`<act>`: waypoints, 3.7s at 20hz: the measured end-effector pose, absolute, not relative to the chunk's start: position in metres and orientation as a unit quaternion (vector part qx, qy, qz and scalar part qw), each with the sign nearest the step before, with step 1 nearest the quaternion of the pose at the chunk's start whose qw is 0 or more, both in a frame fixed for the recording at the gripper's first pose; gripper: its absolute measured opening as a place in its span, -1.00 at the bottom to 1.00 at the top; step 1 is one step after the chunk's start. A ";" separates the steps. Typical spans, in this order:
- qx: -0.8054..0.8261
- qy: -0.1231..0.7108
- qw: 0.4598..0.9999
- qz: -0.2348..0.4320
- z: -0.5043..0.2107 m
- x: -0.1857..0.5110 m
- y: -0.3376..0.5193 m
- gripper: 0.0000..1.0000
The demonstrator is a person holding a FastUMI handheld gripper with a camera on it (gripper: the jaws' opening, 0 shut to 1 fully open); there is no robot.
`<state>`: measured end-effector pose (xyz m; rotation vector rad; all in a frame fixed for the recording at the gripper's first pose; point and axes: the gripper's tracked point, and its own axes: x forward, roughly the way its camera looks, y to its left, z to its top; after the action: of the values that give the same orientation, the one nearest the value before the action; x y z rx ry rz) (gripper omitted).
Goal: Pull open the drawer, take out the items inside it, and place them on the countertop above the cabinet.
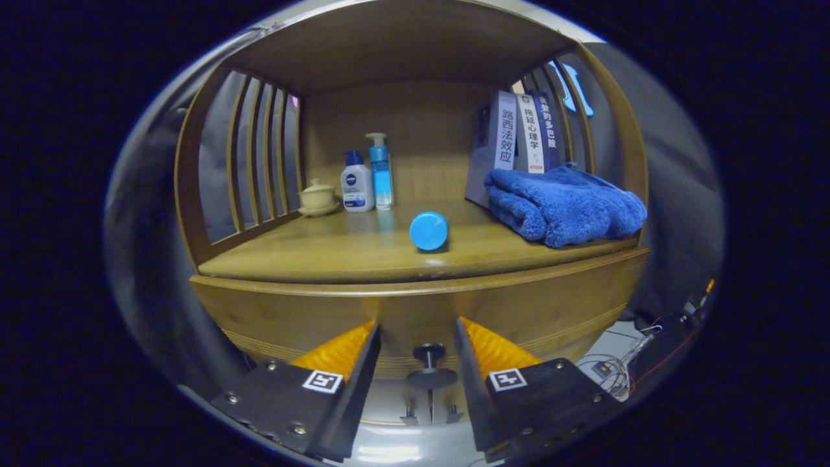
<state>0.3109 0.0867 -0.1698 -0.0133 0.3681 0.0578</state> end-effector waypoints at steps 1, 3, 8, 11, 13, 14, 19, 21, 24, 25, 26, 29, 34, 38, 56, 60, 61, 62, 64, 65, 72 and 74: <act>-0.008 0.183 0.983 0.031 -0.169 0.310 0.086 0.35; -0.003 0.179 0.983 0.033 -0.170 0.312 0.085 0.35; 0.012 0.177 0.983 0.038 -0.172 0.312 0.083 0.39; 0.014 0.173 0.984 0.040 -0.172 0.312 0.083 0.38; 0.012 0.162 0.986 0.041 -0.172 0.312 0.082 0.38; 0.012 0.159 0.986 0.040 -0.172 0.313 0.082 0.38; 0.042 0.146 0.988 0.040 -0.159 0.311 0.085 0.29; 0.065 0.149 0.985 0.047 -0.149 0.302 0.089 0.22; 0.072 0.203 0.975 0.050 -0.153 0.270 0.085 0.22; 0.074 0.230 0.969 0.056 -0.156 0.256 0.086 0.22; 0.074 0.251 0.963 0.063 -0.158 0.243 0.086 0.23; 0.053 0.294 0.952 0.071 -0.160 0.208 0.073 0.23; -0.028 0.341 0.936 0.078 -0.155 0.148 0.035 0.23; -0.089 0.355 0.925 0.107 -0.149 0.118 0.005 0.23; -0.140 0.232 0.954 0.130 -0.159 0.161 -0.165 0.13; -0.118 0.196 0.967 0.109 -0.154 0.171 -0.188 0.13; -0.112 0.188 0.970 0.104 -0.152 0.173 -0.193 0.13; -0.107 0.180 0.973 0.099 -0.149 0.174 -0.197 0.13; -0.101 0.166 0.977 0.091 -0.145 0.176 -0.204 0.13; -0.099 0.161 0.978 0.088 -0.144 0.177 -0.206 0.13; -0.094 0.150 0.981 0.076 -0.139 0.177 -0.212 0.13; -0.093 0.150 0.981 0.076 -0.139 0.178 -0.212 0.12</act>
<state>0.1778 -0.2122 -0.1385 -0.1876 0.3028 0.1520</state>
